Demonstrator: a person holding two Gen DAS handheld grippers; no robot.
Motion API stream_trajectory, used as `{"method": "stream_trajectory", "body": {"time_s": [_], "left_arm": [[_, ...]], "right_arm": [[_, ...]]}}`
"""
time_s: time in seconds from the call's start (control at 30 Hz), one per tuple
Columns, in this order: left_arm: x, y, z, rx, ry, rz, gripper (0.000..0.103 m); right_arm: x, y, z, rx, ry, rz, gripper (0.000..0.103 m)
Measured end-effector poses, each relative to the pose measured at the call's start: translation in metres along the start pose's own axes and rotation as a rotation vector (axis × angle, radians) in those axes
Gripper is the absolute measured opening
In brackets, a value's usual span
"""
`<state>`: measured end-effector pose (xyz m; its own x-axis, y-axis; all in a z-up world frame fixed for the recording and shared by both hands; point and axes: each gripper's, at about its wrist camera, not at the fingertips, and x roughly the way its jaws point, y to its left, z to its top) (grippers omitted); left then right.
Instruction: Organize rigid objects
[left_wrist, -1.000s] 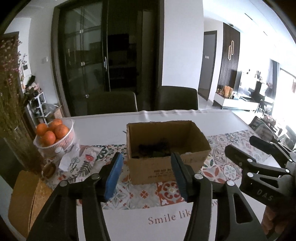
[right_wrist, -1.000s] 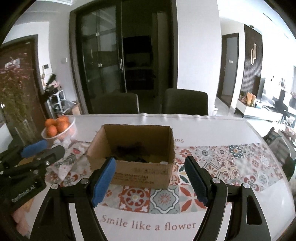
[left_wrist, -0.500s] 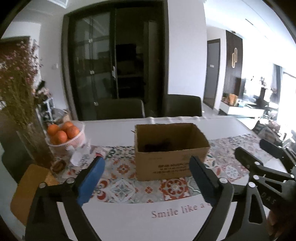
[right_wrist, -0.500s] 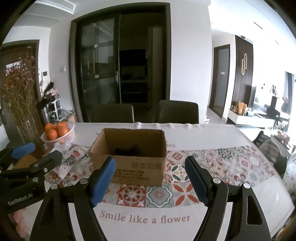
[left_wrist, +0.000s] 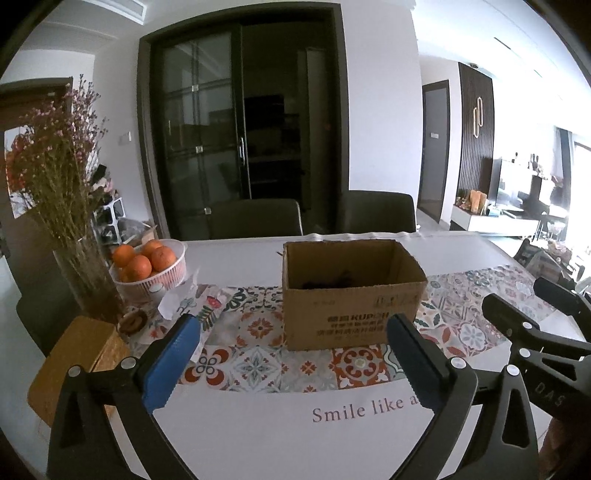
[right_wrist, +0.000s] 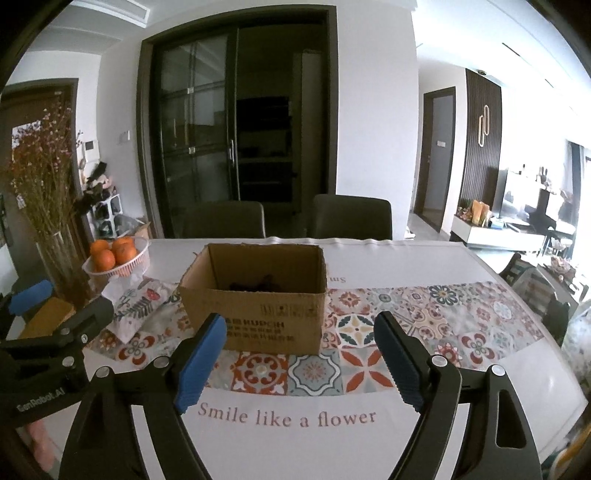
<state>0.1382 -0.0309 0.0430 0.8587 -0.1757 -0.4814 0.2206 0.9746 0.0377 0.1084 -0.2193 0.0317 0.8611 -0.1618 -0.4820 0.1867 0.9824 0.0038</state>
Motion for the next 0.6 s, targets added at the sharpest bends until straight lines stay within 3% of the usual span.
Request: {"method": "stream_trajectory", "body": {"time_s": [0.6], "left_arm": [[-0.016, 0.000, -0.007, -0.010, -0.046, 0.035, 0.103]], "right_arm": [[-0.012, -0.001, -0.005, -0.001, -0.021, 0.009, 0.084]]}}
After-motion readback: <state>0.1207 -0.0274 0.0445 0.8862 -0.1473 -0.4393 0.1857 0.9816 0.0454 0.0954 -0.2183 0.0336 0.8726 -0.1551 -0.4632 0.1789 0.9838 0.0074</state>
